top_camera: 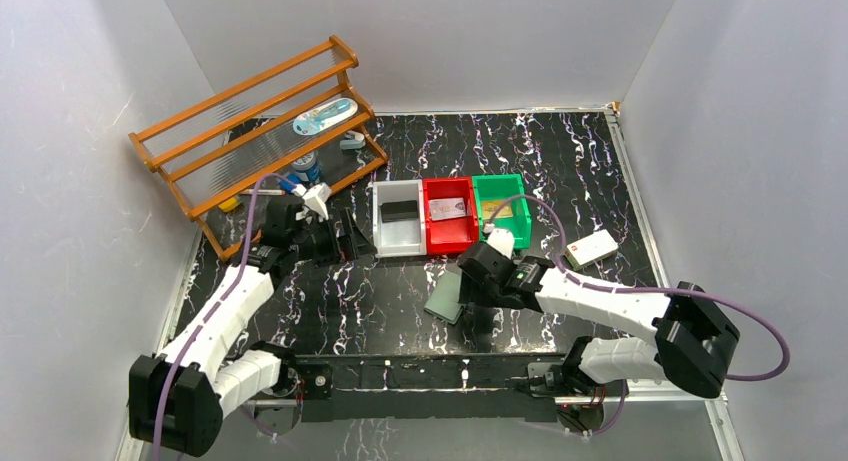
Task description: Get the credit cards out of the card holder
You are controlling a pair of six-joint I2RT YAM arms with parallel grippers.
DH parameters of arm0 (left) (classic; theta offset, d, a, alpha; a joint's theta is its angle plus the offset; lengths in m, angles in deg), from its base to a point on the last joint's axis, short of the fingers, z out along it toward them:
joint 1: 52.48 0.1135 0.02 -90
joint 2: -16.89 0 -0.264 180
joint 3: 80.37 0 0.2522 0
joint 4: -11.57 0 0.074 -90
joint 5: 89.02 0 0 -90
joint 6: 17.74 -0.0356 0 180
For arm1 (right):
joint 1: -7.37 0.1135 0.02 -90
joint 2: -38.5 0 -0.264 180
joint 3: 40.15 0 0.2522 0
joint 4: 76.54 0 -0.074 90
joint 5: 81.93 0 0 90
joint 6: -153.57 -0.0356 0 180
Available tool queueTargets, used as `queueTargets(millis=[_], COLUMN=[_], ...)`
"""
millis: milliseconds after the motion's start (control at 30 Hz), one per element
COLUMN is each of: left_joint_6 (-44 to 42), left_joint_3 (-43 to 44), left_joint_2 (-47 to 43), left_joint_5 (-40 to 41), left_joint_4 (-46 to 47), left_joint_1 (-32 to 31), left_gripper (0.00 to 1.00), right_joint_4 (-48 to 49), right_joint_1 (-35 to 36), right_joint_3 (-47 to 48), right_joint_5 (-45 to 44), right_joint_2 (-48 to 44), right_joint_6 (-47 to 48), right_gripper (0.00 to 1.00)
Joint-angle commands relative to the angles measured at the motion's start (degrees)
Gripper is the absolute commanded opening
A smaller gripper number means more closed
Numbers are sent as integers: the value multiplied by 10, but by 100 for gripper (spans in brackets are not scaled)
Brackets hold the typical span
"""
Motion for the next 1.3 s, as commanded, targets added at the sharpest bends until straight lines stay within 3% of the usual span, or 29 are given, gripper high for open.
queueTargets(millis=[0,333,633,733,867,933,1100,1267], left_joint_6=[-30,-35,-40,-41,-32,-29,-14,3], left_joint_3=[14,10,24,29,31,30,30,42], left_joint_2=[29,59,100,124,138,132,95,60], left_joint_5=[-86,-52,-57,-43,-12,3,73,193], left_joint_4=[17,21,30,33,40,42,32,-12], left_joint_1=[-22,-57,-89,-119,-146,-151,-151,-151], left_gripper=[89,87,83,81,79,79,79,80], right_joint_4=[80,257,321,330,344,321,242,34], right_joint_1=[-45,-134,-153,-156,-157,-157,-156,-127], right_joint_3=[-63,-136,-150,-157,-155,-139,-84,48], right_joint_5=[118,241,262,260,261,250,230,124], right_joint_2=[-24,0,39,58,35,5,-82,-62], right_joint_6=[-85,-66,-101,-114,-87,-49,93,208], right_gripper=[67,66,62,51,25,13,7,6])
